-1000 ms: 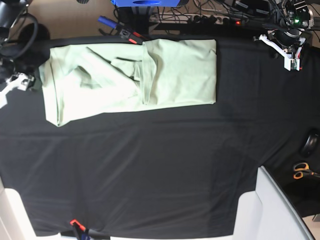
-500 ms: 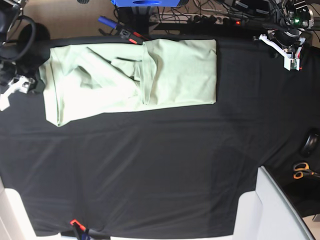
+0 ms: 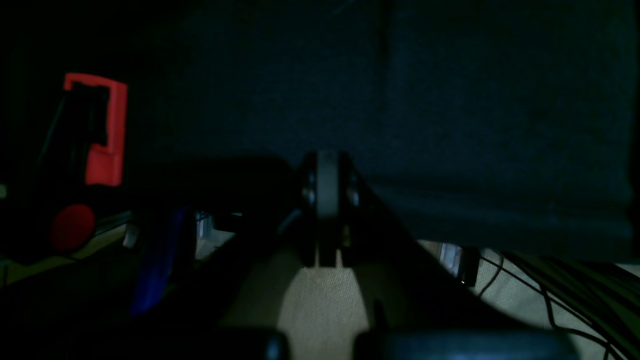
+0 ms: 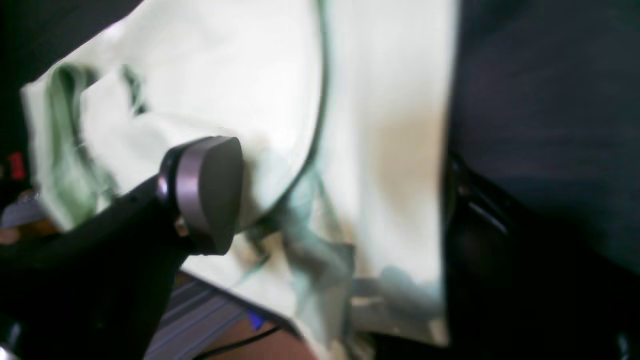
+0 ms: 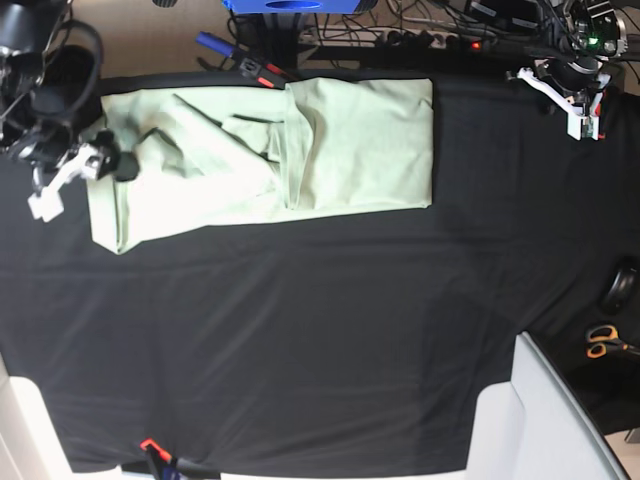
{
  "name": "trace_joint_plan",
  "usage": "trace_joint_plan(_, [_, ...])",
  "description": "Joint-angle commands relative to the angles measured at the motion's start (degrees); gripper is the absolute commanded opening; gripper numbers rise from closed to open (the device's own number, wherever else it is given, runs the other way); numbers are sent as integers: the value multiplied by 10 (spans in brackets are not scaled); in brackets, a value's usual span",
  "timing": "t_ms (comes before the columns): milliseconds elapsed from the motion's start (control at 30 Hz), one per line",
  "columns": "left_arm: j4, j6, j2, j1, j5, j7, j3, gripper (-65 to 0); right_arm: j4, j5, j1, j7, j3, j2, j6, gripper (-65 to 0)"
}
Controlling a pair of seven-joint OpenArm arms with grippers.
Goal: Fold the T-shirt properly
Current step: 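Grasp the shirt's opposite end with the right gripper, then fold the grasped end with the right gripper over the folded stack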
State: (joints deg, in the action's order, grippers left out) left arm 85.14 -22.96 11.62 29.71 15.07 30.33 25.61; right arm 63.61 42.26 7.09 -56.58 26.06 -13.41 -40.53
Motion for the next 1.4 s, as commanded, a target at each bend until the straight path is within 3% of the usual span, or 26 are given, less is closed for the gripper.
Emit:
trace_joint_plan(0, [6,1,7,4,2,-9,5,-650,0,-20,3,-42,-3,-4,5,-162])
trace_joint_plan(467, [-1,1,6,2,2,-9,4,-650,0,-18,12,-44,-63,-3,5,-164])
trace_joint_plan(967, [-33,1,6,0,2,-12,4,-650,-3,-19,11,-43,-94,23,5,-180])
trace_joint_plan(1033, [-33,1,6,0,2,-12,4,-650,-4,-20,11,-41,-95,23,5,-250])
trace_joint_plan(1233, [-33,1,7,0,2,-12,4,-650,-31,-21,10,-11,-96,16,5,-615])
trace_joint_plan(1267, [-33,1,7,0,2,-12,4,-650,-34,-21,6,-8,-96,12,5,-650])
trace_joint_plan(1367, [-33,1,7,0,2,-12,4,-650,-43,-21,3,-6,-96,10,5,-643])
